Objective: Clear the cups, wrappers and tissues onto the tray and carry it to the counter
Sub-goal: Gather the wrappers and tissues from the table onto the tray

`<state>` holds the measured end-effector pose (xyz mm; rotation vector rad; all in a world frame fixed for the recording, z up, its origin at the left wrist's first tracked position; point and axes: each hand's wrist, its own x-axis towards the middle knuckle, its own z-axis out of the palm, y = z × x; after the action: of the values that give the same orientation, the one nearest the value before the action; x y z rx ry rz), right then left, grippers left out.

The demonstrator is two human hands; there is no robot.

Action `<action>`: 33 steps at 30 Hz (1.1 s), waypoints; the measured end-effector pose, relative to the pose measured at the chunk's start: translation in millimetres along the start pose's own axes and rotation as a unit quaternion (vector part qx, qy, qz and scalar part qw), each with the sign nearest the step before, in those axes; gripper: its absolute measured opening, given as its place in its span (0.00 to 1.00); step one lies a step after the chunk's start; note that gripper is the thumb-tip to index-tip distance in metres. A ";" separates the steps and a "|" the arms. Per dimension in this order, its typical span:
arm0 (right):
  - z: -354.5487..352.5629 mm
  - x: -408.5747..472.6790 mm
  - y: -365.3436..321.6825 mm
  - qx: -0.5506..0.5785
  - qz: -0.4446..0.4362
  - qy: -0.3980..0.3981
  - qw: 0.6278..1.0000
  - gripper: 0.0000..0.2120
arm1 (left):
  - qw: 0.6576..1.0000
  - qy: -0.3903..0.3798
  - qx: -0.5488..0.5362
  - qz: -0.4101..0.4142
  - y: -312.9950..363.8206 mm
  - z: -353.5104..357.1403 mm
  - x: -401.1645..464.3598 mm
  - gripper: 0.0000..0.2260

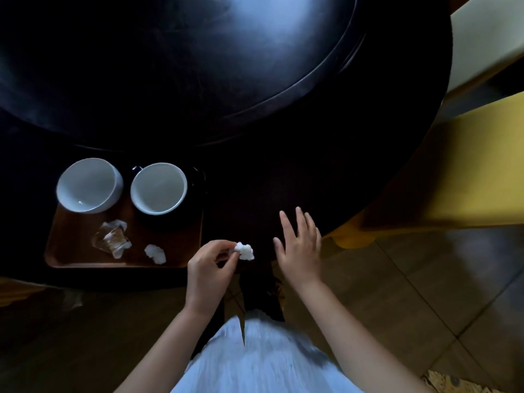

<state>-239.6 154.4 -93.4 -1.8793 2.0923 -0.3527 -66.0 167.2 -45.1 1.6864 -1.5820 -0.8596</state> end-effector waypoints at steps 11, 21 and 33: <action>17.4 0.3 -7.3 -0.095 0.006 -0.067 0.993 0.31 | 0.990 0.072 0.121 -0.018 -56.1 -58.9 9.6 0.08; 10.5 1.0 -9.0 -0.094 0.007 -0.090 0.991 0.30 | 0.970 0.051 0.238 -0.014 -95.7 -63.3 24.3 0.07; -1.6 0.7 -19.2 -0.059 0.016 -0.056 0.997 0.26 | 0.978 0.029 0.198 0.060 -88.0 -87.1 3.9 0.14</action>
<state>-222.6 151.5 -84.6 -1.8812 2.1071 -0.1170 55.6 170.1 -68.7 1.8377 -1.8844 -0.4486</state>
